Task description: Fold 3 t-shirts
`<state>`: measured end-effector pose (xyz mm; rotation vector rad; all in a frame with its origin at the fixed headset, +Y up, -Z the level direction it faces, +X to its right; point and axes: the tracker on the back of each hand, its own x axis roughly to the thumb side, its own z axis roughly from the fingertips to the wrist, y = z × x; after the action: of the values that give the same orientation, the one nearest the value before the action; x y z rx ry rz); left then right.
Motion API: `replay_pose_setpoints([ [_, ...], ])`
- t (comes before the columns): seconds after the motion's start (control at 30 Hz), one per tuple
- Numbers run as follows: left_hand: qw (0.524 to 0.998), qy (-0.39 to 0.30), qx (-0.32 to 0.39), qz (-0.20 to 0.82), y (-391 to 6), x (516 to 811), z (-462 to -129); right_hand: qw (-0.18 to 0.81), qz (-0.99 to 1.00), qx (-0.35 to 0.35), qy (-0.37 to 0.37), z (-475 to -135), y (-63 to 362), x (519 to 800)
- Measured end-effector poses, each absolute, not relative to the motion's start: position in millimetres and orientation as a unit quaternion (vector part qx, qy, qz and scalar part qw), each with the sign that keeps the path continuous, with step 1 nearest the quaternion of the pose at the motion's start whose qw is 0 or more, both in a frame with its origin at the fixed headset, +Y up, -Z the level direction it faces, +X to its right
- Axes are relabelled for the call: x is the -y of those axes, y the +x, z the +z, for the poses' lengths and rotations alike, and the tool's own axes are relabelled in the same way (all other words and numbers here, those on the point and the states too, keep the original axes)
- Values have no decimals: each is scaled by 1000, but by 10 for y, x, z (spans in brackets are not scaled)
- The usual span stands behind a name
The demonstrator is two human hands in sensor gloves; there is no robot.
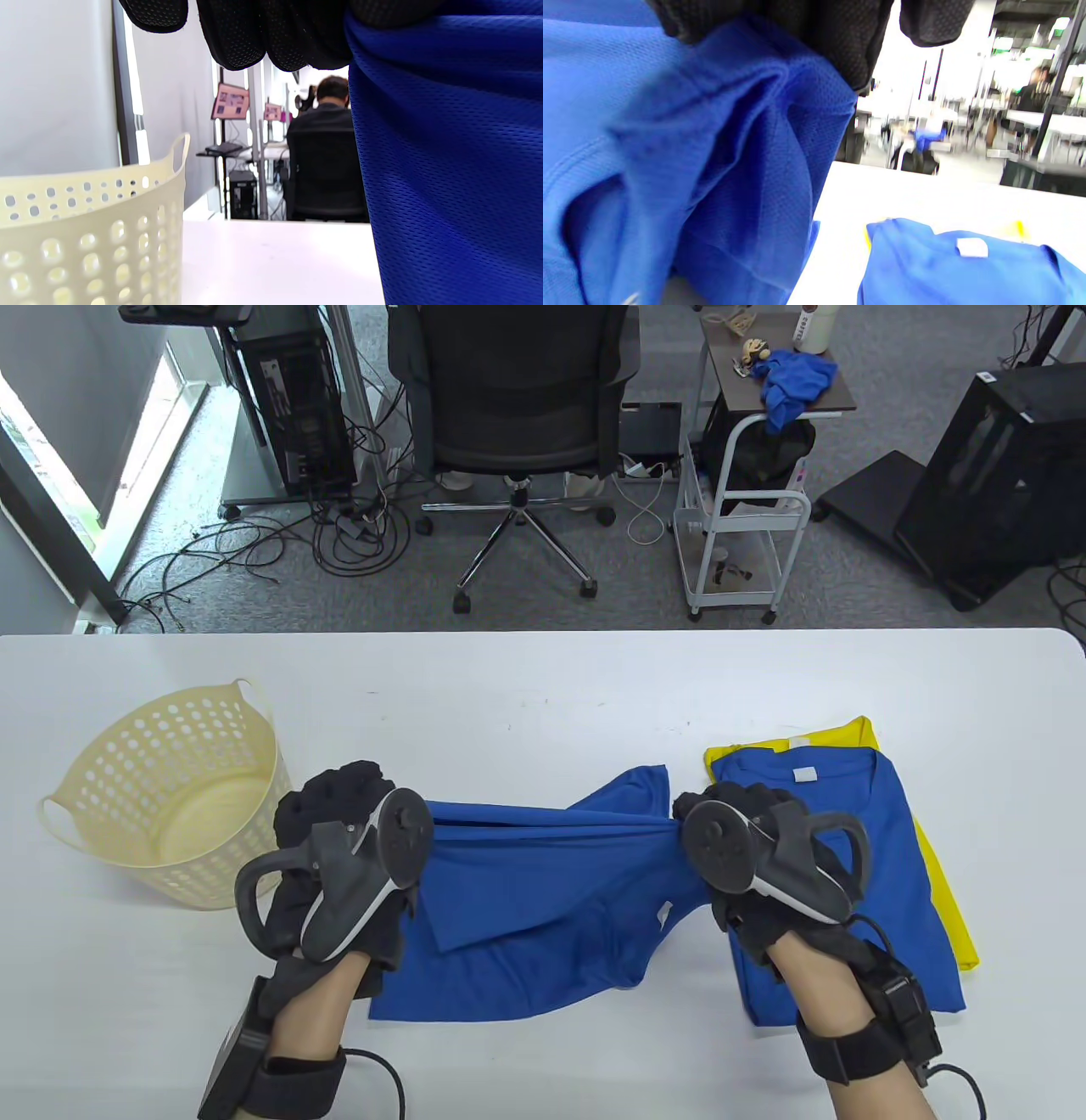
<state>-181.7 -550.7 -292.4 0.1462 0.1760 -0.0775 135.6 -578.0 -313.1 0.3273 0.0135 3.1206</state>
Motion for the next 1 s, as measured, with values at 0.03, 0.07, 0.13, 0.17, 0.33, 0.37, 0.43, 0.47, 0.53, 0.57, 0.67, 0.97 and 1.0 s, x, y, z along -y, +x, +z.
replay_pose_setpoints([
  [0.03, 994, 44, -89, -45, -1822, 5606, -3044, 0, 994, -45, 100, -3251, 1325, 5873],
  [0.07, 995, 22, -87, -52, -1823, 5686, -3136, -1, 994, -62, 95, -3343, 1305, 5949],
  [0.13, 994, -37, -83, -67, -1825, 5929, -3415, -15, 990, -114, 83, -3627, 1252, 6174],
  [0.17, 992, -65, -82, -67, -1830, 6067, -3581, -20, 988, -135, 72, -3796, 1225, 6298],
  [0.33, 991, -17, -114, -70, -1865, 5891, -4152, -41, 997, -68, 11, -4364, 1062, 6052],
  [0.37, 987, 55, -131, -75, -1862, 5593, -4170, -35, 999, -13, -8, -4367, 1010, 5751],
  [0.43, 970, 179, -149, -73, -1887, 5105, -4083, -41, 989, 143, -22, -4246, 959, 5261],
  [0.47, 959, 231, -152, -56, -1920, 4856, -3989, -38, 970, 238, -29, -4113, 952, 5029],
  [0.53, 947, 286, -142, -11, -1984, 4569, -3821, -36, 930, 365, -32, -3877, 967, 4775],
  [0.57, 947, 291, -137, 13, -2022, 4500, -3733, -45, 913, 405, -14, -3769, 982, 4702],
  [0.67, 953, 280, -116, 16, -2059, 4635, -3585, -91, 894, 437, 33, -3573, 1009, 4798],
  [0.97, 993, 18, -48, -106, -1781, 6760, -3447, -183, 973, 103, 94, -3546, 1010, 6640],
  [1.0, 993, -17, -44, -110, -1775, 6924, -3403, -186, 975, 65, 104, -3503, 1016, 6826],
])
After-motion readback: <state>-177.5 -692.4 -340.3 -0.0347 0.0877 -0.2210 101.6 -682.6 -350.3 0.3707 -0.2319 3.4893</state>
